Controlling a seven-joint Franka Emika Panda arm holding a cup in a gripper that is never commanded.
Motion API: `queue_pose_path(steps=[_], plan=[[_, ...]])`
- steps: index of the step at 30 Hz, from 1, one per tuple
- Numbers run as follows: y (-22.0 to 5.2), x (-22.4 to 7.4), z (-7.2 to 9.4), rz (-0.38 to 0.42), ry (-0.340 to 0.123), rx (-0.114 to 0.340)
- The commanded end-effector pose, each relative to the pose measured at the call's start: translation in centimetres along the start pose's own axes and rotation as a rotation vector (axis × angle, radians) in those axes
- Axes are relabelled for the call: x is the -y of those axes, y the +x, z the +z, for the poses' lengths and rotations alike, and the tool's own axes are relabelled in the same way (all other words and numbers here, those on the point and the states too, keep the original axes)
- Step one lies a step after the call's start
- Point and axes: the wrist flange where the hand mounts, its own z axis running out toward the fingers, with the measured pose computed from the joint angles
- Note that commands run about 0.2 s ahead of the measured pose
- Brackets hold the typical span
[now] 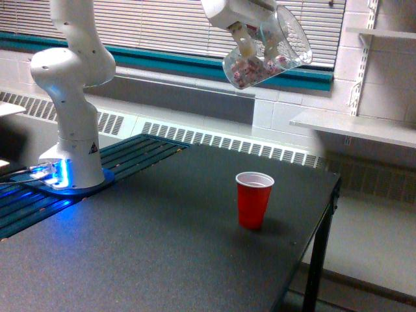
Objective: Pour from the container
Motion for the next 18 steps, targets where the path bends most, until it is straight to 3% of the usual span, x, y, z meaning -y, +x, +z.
queue_pose_path(steps=[1,5,18], plan=[[-4.7,-0.1,3.6,-0.072,-0.067,0.100],[-6.5,0.7,4.1,-0.103,-0.070,0.123],[-7.9,2.3,3.5,-0.169,-0.084,0.096]])
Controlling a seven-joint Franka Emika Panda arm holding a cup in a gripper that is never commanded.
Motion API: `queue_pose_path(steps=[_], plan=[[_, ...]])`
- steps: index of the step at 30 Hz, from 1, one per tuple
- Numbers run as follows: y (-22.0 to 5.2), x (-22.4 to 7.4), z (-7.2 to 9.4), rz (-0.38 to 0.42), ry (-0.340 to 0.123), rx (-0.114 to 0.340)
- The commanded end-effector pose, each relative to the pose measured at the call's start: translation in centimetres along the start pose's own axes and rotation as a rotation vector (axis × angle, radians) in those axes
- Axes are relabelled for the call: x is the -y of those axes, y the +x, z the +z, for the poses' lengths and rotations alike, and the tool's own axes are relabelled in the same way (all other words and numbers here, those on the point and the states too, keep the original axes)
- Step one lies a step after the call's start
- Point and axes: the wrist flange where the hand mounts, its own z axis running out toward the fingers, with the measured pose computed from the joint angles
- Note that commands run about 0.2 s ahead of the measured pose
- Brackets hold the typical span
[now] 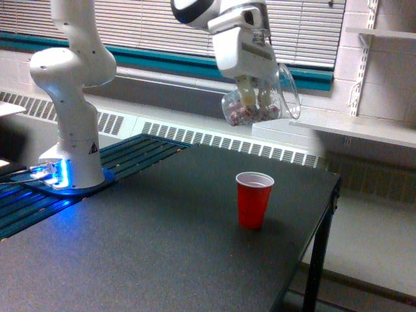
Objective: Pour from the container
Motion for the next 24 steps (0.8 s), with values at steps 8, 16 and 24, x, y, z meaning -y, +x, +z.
queue_pose_path(steps=[8,16,24], plan=[[-1.8,2.6,-1.4,-0.071,-0.006,-0.043],[-4.9,4.8,-0.4,-0.122,0.003,-0.034],[-8.2,6.2,0.7,-0.182,-0.012,-0.025]])
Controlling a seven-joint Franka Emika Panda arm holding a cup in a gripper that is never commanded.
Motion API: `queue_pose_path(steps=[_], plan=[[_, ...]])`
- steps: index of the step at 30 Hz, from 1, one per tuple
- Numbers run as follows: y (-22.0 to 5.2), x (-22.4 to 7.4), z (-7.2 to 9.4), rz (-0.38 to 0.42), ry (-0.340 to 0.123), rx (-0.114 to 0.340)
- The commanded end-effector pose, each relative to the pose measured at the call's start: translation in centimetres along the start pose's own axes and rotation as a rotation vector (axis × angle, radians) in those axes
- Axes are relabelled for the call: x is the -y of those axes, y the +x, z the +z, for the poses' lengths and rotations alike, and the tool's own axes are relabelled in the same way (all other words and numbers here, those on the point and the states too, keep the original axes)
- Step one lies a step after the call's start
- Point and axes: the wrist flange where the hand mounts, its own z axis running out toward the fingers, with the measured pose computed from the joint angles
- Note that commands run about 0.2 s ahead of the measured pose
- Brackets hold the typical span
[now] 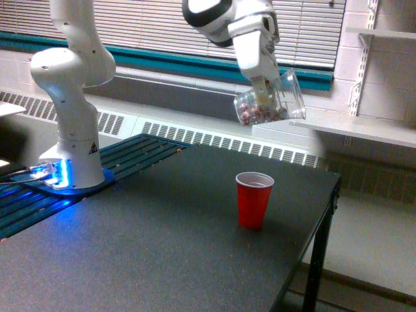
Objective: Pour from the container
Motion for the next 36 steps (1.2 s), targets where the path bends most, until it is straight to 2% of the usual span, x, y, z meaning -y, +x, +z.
queue_pose_path(steps=[1,3,8,23,36], plan=[[-3.0,2.4,0.5,-0.030,0.007,0.007],[-3.9,2.9,0.6,-0.045,0.012,0.009],[-6.0,3.2,1.1,-0.071,-0.012,0.013],[-13.0,3.7,2.8,-0.092,-0.018,0.073],[-18.0,3.6,4.6,-0.098,-0.002,0.174]])
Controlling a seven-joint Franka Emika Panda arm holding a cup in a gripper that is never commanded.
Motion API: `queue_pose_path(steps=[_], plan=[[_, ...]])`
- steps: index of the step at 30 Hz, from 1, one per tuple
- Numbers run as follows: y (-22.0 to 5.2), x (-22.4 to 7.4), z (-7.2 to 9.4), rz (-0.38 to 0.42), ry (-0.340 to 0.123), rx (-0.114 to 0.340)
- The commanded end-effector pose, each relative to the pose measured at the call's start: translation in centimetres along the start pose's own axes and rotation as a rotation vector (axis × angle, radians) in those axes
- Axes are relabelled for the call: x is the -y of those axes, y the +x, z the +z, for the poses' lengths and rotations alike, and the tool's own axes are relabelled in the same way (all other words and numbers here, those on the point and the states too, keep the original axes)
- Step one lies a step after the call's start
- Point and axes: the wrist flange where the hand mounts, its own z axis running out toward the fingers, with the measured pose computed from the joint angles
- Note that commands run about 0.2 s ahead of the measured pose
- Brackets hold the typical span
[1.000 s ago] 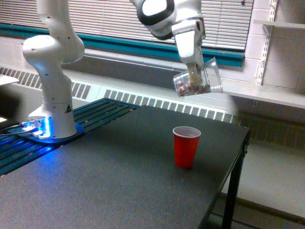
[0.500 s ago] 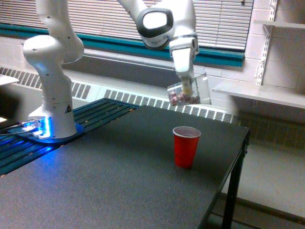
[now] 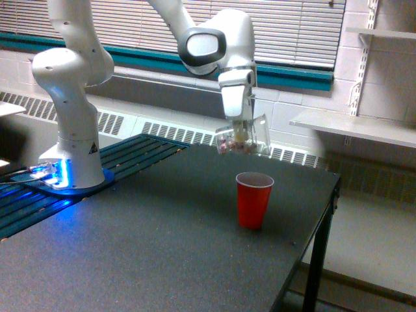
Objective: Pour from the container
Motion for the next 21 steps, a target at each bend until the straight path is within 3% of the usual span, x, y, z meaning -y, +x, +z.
queue_pose_path(steps=[1,21], plan=[[-1.8,0.7,0.6,-0.003,0.018,0.031],[-2.5,1.0,2.4,-0.093,-0.009,0.151]])
